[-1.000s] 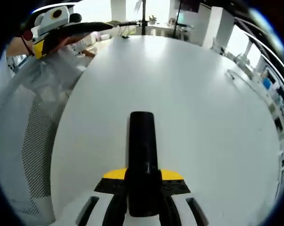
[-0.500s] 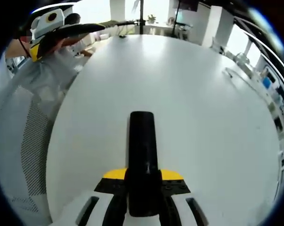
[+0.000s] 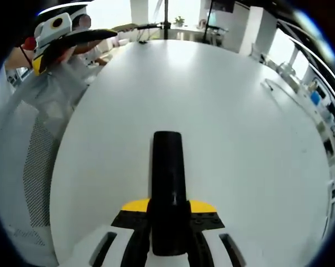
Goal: Press the specified remote control buttons in sequence, fully releasing each button before pressing the next.
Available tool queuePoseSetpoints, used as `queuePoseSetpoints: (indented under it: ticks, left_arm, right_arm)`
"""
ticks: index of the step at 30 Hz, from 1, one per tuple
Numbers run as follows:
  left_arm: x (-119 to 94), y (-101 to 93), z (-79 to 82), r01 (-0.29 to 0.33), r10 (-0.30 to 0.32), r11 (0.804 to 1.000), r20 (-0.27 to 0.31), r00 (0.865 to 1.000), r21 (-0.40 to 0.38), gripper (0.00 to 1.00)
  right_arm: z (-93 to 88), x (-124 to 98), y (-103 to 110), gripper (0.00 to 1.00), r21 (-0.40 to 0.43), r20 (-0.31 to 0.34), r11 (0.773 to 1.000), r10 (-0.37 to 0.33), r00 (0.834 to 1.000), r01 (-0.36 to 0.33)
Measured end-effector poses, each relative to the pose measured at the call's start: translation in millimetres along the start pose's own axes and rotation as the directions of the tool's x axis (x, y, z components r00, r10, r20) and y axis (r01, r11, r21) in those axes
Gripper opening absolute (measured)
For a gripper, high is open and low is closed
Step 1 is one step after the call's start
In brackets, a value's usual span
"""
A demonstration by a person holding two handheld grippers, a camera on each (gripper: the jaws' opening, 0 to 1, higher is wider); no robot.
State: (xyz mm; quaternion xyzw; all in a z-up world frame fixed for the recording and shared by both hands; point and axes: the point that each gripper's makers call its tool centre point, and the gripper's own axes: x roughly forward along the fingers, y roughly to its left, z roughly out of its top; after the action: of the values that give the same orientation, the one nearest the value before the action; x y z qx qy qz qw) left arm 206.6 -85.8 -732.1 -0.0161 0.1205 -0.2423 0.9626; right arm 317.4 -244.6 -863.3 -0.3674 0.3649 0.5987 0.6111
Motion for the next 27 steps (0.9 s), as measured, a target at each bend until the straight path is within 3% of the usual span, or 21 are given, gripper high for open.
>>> queuePoseSetpoints:
  ticks: [27]
  left_arm:
    - [1.0,0.9,-0.7,-0.003,0.003,1.0,-0.002,1.0,-0.001,0.95]
  right_arm:
    - [-1.7,-0.1,-25.6,0.21,-0.008,-0.023,1.0,0.009,1.0,-0.009]
